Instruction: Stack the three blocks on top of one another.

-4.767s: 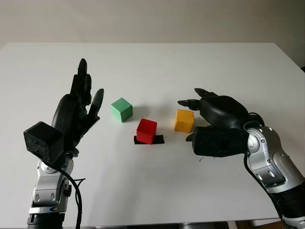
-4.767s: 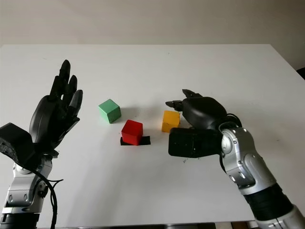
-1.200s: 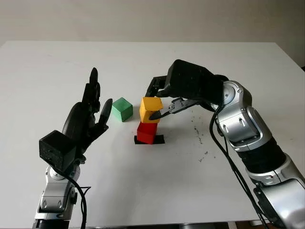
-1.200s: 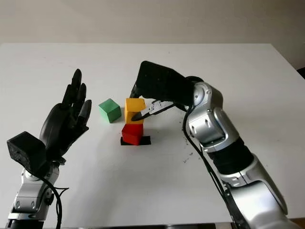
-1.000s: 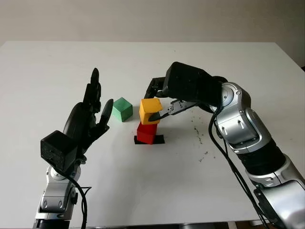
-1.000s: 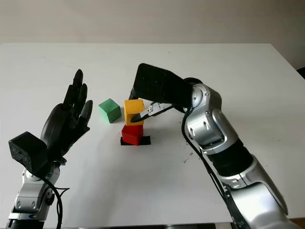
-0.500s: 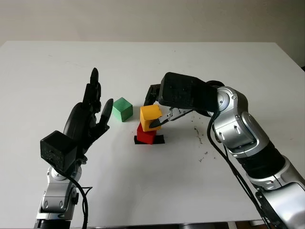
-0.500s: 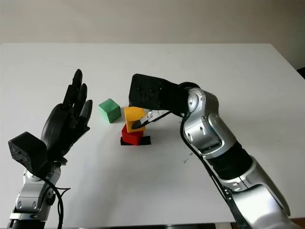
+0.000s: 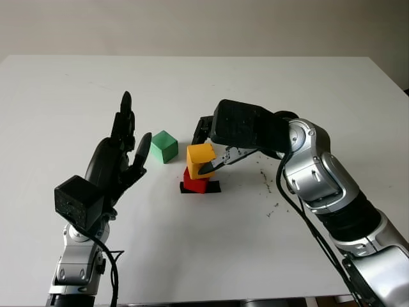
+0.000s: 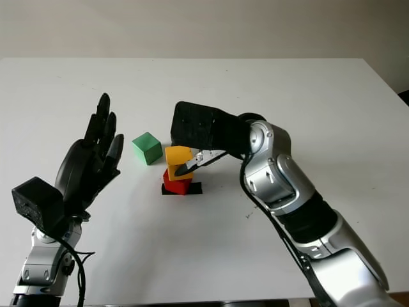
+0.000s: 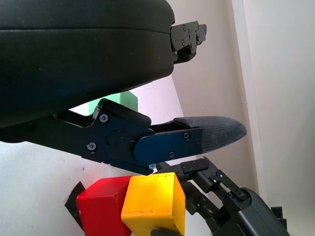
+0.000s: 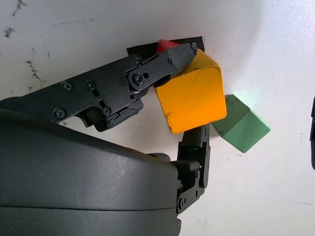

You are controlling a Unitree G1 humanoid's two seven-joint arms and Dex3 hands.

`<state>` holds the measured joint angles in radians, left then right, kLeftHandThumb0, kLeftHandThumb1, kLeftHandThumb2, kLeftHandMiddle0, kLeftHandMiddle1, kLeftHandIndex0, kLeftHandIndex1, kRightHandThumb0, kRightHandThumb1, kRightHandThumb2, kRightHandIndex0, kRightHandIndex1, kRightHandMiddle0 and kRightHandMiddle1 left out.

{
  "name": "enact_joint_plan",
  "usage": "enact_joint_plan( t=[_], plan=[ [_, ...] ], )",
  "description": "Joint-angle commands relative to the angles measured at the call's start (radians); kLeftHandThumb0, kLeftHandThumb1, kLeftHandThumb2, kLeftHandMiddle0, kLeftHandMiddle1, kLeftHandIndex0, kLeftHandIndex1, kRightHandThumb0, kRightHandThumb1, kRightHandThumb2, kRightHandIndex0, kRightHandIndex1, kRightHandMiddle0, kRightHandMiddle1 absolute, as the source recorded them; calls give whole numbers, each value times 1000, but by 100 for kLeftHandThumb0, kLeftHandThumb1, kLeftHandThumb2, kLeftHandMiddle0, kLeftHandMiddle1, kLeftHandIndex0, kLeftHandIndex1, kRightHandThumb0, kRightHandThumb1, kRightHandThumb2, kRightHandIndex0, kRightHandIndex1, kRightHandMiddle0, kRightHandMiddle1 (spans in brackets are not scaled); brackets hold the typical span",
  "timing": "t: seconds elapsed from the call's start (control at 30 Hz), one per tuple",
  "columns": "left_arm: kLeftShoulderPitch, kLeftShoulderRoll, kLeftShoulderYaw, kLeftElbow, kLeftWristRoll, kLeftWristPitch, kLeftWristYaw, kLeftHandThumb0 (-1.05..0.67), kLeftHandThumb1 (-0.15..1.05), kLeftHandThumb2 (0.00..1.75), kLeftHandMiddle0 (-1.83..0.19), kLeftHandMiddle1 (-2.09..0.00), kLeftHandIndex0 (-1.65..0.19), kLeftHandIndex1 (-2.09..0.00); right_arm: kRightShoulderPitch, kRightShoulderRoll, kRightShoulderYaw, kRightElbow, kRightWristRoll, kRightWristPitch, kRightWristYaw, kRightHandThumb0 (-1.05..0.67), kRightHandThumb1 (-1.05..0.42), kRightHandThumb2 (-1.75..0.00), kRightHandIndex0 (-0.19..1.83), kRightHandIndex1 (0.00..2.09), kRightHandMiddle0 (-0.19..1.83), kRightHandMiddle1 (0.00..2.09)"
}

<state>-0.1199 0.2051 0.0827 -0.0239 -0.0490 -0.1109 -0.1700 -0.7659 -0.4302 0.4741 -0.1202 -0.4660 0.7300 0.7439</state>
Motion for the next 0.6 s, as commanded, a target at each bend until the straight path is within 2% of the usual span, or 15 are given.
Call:
enact_joint_plan(
  t=[0.0, 0.27, 0.4, 0.57],
  plan=[
    [1, -1, 3, -1, -4, -13, -2, -79, 105, 54, 19, -1, 19, -1, 6, -6, 0, -1, -2, -15, -7, -45, -99, -5, 30, 5, 32, 151],
    [5, -3, 4, -3, -5, -9, 0, -80, 105, 53, 19, -3, 19, -2, 36, -13, -17, 11, 7, -104, -28, -46, -97, -5, 30, 6, 29, 151],
    [5, 1, 5, 3, -5, -17, -4, -79, 105, 53, 19, -3, 19, -2, 51, -21, -24, 13, 10, -151, -34, -52, -92, -5, 42, 12, 14, 125],
    [3, 7, 5, 2, -2, -11, -8, -80, 105, 53, 19, -3, 19, -3, 50, -34, -28, 1, 19, -149, 6, -56, -91, -5, 29, 5, 8, 88]
  ],
)
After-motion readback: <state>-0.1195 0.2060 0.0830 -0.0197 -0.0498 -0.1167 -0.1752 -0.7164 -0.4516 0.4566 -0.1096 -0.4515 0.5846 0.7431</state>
